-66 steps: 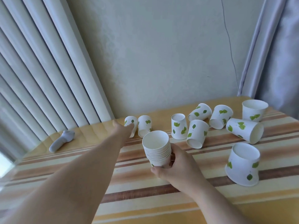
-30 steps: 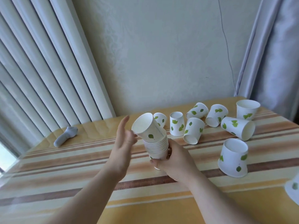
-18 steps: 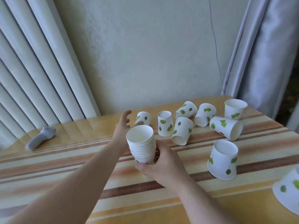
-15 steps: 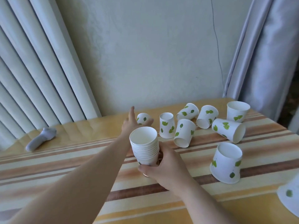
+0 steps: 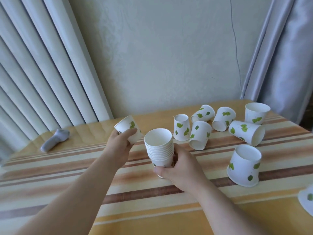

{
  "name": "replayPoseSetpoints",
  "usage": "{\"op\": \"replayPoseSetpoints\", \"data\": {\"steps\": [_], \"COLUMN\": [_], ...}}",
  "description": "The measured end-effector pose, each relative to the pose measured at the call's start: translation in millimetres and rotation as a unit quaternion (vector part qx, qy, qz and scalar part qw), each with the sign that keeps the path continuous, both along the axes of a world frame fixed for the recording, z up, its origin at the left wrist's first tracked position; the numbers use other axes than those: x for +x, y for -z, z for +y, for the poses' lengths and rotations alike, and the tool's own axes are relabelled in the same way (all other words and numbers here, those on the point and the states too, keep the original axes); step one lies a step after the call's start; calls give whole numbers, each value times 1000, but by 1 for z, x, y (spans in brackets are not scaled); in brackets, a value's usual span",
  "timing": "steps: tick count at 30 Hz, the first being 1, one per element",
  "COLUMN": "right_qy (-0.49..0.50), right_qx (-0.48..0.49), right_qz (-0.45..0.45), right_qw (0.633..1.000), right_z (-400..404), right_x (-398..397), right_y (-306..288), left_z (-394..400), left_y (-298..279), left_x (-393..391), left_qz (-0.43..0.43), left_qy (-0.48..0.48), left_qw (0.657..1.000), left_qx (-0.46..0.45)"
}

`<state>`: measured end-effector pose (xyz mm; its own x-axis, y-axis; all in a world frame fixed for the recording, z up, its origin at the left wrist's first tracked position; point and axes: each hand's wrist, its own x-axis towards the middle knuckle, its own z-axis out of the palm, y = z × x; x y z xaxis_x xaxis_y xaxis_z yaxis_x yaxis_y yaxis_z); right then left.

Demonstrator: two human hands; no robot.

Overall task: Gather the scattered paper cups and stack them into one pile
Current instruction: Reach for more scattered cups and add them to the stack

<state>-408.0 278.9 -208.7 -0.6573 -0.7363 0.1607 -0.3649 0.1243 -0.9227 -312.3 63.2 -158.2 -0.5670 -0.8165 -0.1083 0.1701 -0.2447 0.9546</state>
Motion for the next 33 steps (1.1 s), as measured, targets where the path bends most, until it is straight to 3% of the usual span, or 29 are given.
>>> {"op": "replayPoseSetpoints", "data": {"steps": [5,7,10,12,21,28,33], "right_qy": [4,4,2,3,2,-42,-86], "right_qx": [4,5,6,7,5,24,47], "right_qz": [-1,-1,0,0,8,46,68], "right_qw": [1000,1000,1000,1000,1000,998,993], "right_z": [1,2,3,2,1,3,3], "right_x": [2,3,3,3,1,11,12], "right_y": [-3,-3,-3,-4,-2,-9,-9], "left_z": [34,49,67,73,79,93,97], "left_y": [-58,-72,-72,-60,-30,6,16], "left_x": [24,28,33,34,43,69,77], "left_qz": [156,134,18,-31,-76,-151,-151], "left_qy": [106,146,177,178,148,211,149], "left_qw": [980,972,948,936,947,931,942], "left_qx": [-62,-127,-262,-301,-275,-255,-258]}}
